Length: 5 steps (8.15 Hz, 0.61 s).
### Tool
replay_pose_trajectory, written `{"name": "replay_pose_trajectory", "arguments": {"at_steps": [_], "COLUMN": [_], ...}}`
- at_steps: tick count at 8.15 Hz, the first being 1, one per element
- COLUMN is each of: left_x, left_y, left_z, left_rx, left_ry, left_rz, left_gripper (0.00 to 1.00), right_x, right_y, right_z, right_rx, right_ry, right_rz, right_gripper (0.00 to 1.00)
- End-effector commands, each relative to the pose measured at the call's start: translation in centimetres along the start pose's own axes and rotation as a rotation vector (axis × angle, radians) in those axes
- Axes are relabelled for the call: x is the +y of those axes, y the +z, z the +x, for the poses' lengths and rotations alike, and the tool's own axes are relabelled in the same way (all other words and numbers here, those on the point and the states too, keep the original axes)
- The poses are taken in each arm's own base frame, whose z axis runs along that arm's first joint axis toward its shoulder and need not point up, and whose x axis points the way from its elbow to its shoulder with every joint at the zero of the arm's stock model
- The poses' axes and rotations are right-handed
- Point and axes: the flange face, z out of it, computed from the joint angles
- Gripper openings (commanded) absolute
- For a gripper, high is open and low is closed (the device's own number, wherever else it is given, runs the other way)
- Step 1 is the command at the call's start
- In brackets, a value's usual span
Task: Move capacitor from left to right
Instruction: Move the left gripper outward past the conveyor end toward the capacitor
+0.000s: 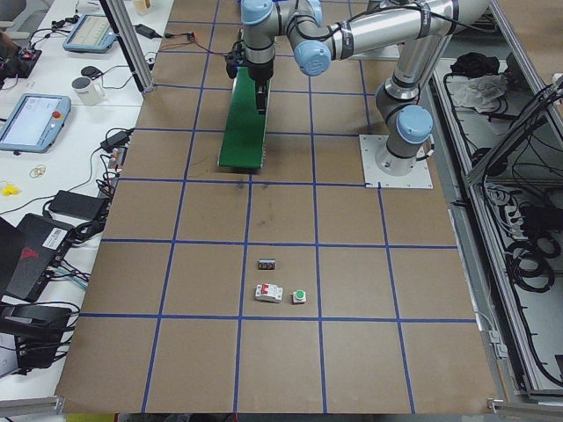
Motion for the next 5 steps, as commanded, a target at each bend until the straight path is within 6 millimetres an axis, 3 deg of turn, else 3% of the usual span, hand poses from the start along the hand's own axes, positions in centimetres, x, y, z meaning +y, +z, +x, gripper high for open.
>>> {"name": "replay_pose_trajectory", "arguments": {"at_steps": [1, 3, 4, 5], "left_x": [0.3, 0.4, -0.3, -1.0], "left_y": [1.6, 5.5, 7.0, 9.1], "left_z": [-14.3, -24.1, -27.8, -30.3], "left_rx": [-0.009, -0.01, -0.077, -0.104], "left_ry": [0.058, -0.046, -0.049, -0.005], "left_rz": [0.036, 0.031, 0.103, 0.126], "left_gripper": [1.0, 1.0, 1.0, 1.0], "right_x": [-0.1, 0.0, 0.0, -0.2], "right_y": [0.1, 0.2, -0.1, 0.4], "right_z": [0.0, 0.0, 0.1, 0.0], "right_rx": [-0.002, -0.002, 0.0, -0.002], "right_ry": [0.0, 0.0, 0.001, 0.0], "right_rz": [-0.002, -0.003, 0.001, -0.008], "right_gripper": [1.0, 1.0, 1.0, 1.0]}}
